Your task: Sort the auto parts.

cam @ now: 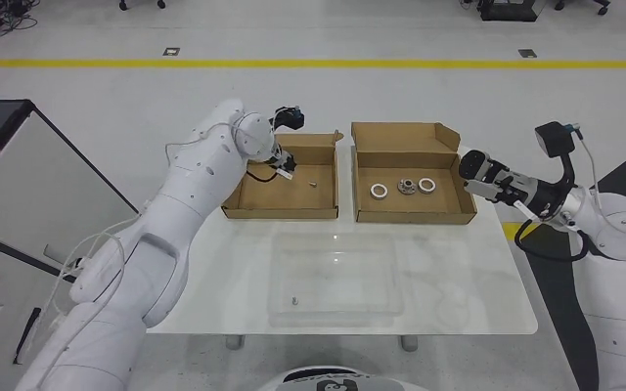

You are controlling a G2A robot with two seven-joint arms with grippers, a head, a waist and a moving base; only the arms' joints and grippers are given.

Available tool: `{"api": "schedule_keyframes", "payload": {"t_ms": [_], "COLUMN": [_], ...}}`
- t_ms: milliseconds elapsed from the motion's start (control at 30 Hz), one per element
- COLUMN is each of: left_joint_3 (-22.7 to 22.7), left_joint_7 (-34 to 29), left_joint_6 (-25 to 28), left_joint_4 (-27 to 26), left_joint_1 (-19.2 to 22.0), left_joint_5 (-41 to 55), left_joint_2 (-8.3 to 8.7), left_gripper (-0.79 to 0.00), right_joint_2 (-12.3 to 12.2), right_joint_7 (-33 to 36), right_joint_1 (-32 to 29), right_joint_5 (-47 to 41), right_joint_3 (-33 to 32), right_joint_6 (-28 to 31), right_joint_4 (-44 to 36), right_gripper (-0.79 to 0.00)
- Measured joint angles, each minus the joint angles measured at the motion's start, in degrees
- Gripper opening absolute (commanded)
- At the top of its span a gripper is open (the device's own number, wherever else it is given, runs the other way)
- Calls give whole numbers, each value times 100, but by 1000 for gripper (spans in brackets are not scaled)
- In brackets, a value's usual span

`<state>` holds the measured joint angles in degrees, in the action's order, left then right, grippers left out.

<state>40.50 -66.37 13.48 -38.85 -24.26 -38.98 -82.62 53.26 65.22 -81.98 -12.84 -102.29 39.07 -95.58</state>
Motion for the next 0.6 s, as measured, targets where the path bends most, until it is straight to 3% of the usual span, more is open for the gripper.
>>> {"api": "schedule_keyframes", "payload": {"t_ms": [267, 600], "left_joint_3": [-448, -771], "left_joint_7": [434, 767], "left_joint_6": [77, 95], "left_joint_4": [1115, 1930], "left_joint_1": [184, 207], "left_joint_5": [-215, -556], "left_joint_2": [-370, -695], "left_gripper": [-785, -785], "right_joint_2": [0, 0], "right_joint_7": [0, 0], "right_joint_1": [0, 0], "right_joint_5": [0, 0], "right_joint_3": [0, 0], "right_joint_6": [0, 0], "right_joint_4": [0, 0], "right_gripper": [0, 0]}}
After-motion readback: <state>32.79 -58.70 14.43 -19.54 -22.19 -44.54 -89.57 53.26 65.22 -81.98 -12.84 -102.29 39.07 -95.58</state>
